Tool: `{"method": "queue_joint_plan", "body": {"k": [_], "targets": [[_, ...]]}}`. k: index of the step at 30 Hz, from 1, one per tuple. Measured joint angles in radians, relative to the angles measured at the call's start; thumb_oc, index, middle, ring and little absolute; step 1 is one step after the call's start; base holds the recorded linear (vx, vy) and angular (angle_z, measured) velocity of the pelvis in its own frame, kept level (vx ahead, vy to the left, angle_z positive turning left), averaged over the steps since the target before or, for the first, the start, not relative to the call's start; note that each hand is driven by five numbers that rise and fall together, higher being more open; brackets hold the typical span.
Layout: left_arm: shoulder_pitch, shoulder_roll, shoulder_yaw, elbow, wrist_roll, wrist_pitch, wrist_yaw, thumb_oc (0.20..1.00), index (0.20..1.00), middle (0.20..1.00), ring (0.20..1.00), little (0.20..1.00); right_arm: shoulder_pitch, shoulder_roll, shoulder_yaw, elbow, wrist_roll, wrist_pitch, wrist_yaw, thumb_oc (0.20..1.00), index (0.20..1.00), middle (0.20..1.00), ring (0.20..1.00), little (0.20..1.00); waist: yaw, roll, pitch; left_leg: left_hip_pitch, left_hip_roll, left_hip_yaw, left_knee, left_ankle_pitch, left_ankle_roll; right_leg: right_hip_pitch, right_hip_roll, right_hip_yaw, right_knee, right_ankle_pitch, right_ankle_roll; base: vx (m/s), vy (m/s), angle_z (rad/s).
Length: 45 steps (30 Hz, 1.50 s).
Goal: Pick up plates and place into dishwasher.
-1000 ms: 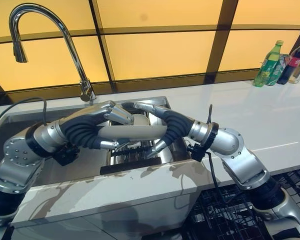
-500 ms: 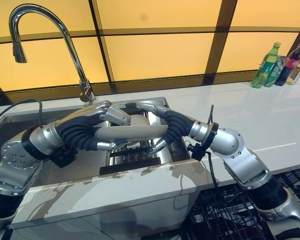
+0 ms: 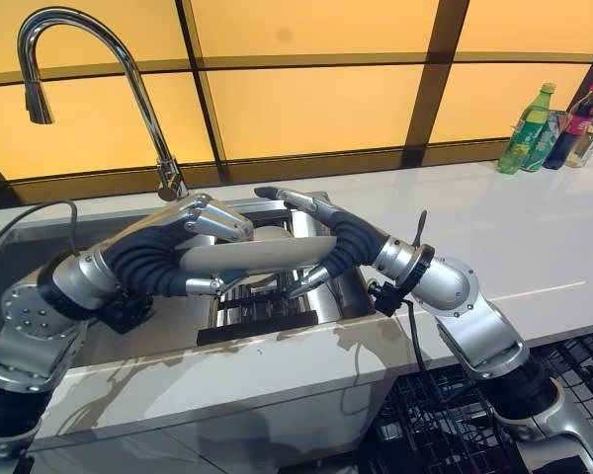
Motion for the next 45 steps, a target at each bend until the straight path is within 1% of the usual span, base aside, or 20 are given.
{"method": "queue_joint_plan", "body": {"k": [2, 3, 4, 5, 6, 11, 15, 20, 31, 32, 33, 34, 40, 45], "targets": [[0.002, -0.007, 0.0, 0.0, 0.001, 0.0, 0.007, 0.2, 0.2, 0.2, 0.2, 0.2, 0.002, 0.012, 0.0, 0.008, 0.0, -0.007, -0.011, 1.0, 1.0, 1.0, 1.0, 1.0, 0.0, 0.0, 0.0, 0.0, 0.0, 0.0, 0.0, 0.0, 0.0, 0.0, 0.0, 0.0, 0.0, 0.0, 0.0, 0.0, 0.0, 0.0], [0.003, -0.008, 0.0, 0.0, 0.001, 0.0, 0.01, 0.2, 0.2, 0.2, 0.2, 0.2, 0.003, 0.018, -0.003, 0.009, 0.0, -0.008, -0.012, 0.846, 0.846, 0.846, 0.846, 0.846, 0.0, 0.0, 0.0, 0.0, 0.0, 0.0, 0.0, 0.0, 0.0, 0.0, 0.0, 0.0, 0.0, 0.0, 0.0, 0.0, 0.0, 0.0], [0.006, -0.008, 0.001, 0.0, 0.001, 0.0, 0.013, 0.2, 0.2, 0.2, 0.2, 0.2, 0.005, 0.022, -0.006, 0.009, 0.0, -0.008, -0.011, 0.73, 0.73, 0.73, 0.73, 0.73, 0.0, 0.0, 0.0, 0.0, 0.0, 0.0, 0.0, 0.0, 0.0, 0.0, 0.0, 0.0, 0.0, 0.0, 0.0, 0.0, 0.0, 0.0], [0.009, -0.009, 0.007, 0.0, 0.001, 0.0, 0.014, 0.2, 0.2, 0.2, 0.2, 0.2, 0.006, 0.026, -0.008, 0.008, 0.0, -0.009, -0.008, 0.536, 0.536, 0.536, 0.536, 0.536, 0.0, 0.001, 0.0, 0.0, 0.0, 0.0, 0.0, 0.0, 0.0, 0.0, 0.0, 0.0, 0.0, 0.0, 0.0, 0.0, 0.0, 0.0], [0.01, -0.009, 0.012, 0.0, 0.001, 0.0, 0.014, 0.2, 0.2, 0.2, 0.2, 0.2, 0.006, 0.026, -0.008, 0.008, 0.0, -0.01, -0.005, 0.203, 0.203, 0.203, 0.203, 0.203, 0.0, 0.001, 0.0, 0.0, 0.0, 0.0, 0.0, 0.0, 0.0, 0.0, 0.0, 0.0, 0.0, 0.0, 0.0, 0.0, 0.0, 0.0], [0.019, -0.008, 0.04, 0.001, 0.003, -0.001, 0.015, 0.2, 0.2, 0.2, 0.2, 0.2, 0.01, 0.025, -0.01, 0.003, 0.001, -0.017, 0.021, 0.2, 0.2, 0.2, 0.2, 0.2, 0.0, 0.0, -0.001, 0.001, 0.0, 0.0, 0.0, 0.0, 0.0, 0.001, 0.0, 0.0, 0.0, 0.0, 0.0, 0.0, 0.0, 0.0], [0.021, -0.008, 0.045, 0.001, 0.003, -0.001, 0.015, 0.2, 0.2, 0.2, 0.2, 0.2, 0.021, 0.025, -0.009, 0.002, 0.001, -0.021, 0.036, 0.2, 0.2, 0.2, 0.2, 0.2, 0.0, 0.001, -0.001, 0.001, 0.0, -0.001, 0.001, 0.001, 0.0, 0.001, 0.0, 0.0, 0.0, 0.0, 0.0, 0.0, 0.0, 0.0], [0.023, -0.01, 0.048, 0.002, 0.003, -0.001, 0.048, 0.2, 0.2, 0.2, 0.2, 0.2, 0.021, 0.029, -0.009, -0.003, 0.003, -0.038, 0.033, 0.2, 0.2, 0.2, 0.2, 0.2, 0.0, 0.001, -0.002, 0.001, 0.0, -0.001, 0.0, 0.0, 0.0, 0.001, 0.0, -0.001, 0.0, 0.0, 0.0, 0.01, 0.0, 0.0], [0.028, -0.016, 0.05, 0.002, 0.004, -0.001, 0.054, 0.2, 0.2, 0.2, 0.2, 0.2, 0.022, 0.031, -0.009, -0.006, 0.003, -0.039, 0.028, 0.2, 0.2, 0.2, 0.2, 0.2, 0.0, 0.001, -0.002, 0.001, -0.001, -0.002, 0.0, 0.001, 0.001, 0.002, 0.0, -0.002, 0.0, 0.0, 0.0, 0.0, 0.0, 0.0], [0.028, -0.016, 0.05, 0.002, 0.006, 0.0, 0.058, 0.304, 0.304, 0.304, 0.304, 0.304, 0.022, 0.031, -0.009, -0.007, 0.004, -0.039, 0.027, 0.2, 0.2, 0.2, 0.2, 0.2, 0.0, 0.001, -0.002, 0.001, -0.001, -0.002, 0.0, 0.001, 0.001, 0.002, 0.0, -0.002, 0.0, 0.0, 0.0, 0.0, 0.0, 0.0], [0.028, -0.018, 0.051, 0.001, 0.018, 0.0, 0.069, 0.868, 0.868, 0.868, 0.868, 0.868, 0.022, 0.032, -0.009, -0.006, 0.004, -0.039, 0.023, 0.2, 0.2, 0.2, 0.2, 0.2, 0.0, 0.001, -0.002, 0.001, -0.001, -0.002, 0.0, 0.001, 0.001, 0.002, 0.0, -0.002, 0.0, 0.0, 0.0, 0.0, 0.0, 0.0], [0.028, -0.02, 0.051, 0.001, 0.039, 0.001, 0.093, 1.0, 1.0, 1.0, 1.0, 1.0, 0.022, 0.033, -0.009, -0.005, 0.005, -0.039, 0.015, 0.2, 0.2, 0.2, 0.2, 0.2, 0.0, 0.001, -0.002, 0.001, -0.001, -0.002, 0.001, 0.001, 0.001, 0.002, 0.0, -0.002, 0.0, 0.0, 0.0, 0.0, 0.0, 0.0], [0.028, -0.064, 0.05, 0.03, 0.044, 0.034, 0.232, 1.0, 1.0, 1.0, 1.0, 1.0, 0.023, 0.087, -0.004, 0.03, 0.02, -0.051, -0.026, 0.2, 0.2, 0.2, 0.2, 0.2, 0.0, 0.004, -0.004, 0.002, 0.0, -0.001, 0.0, 0.001, 0.001, 0.002, 0.0, -0.001, 0.0, 0.0, 0.0, 0.0, 0.0, 0.0], [0.03, -0.07, 0.063, 0.044, 0.045, 0.041, 0.334, 1.0, 1.0, 1.0, 1.0, 1.0, 0.044, 0.088, -0.012, 0.064, 0.008, -0.052, -0.039, 0.2, 0.2, 0.2, 0.2, 0.2, 0.0, 0.008, -0.006, 0.001, 0.0, 0.001, 0.0, 0.0, 0.0, 0.001, 0.0, -0.001, 0.0, 0.0, 0.0, 0.0, 0.0, 0.0]]}}
